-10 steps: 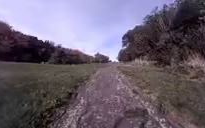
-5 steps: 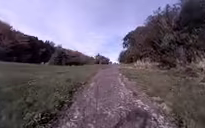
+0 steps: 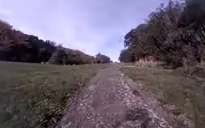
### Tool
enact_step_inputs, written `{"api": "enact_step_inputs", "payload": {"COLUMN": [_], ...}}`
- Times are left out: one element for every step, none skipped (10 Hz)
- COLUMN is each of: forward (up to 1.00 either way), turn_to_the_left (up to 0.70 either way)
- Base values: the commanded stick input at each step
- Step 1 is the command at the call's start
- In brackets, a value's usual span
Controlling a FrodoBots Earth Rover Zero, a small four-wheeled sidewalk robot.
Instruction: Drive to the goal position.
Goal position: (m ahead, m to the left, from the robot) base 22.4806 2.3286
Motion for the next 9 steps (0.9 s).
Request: {"api": "enact_step_inputs", "payload": {"forward": [0.85,0.85,0.85,0.85,0.85,0.85,0.85,0.85,0.85], "turn_to_the_left": [-0.17,-0.31,-0.17,0.0,0.0,0.0,0.0,0.0,0.0]}}
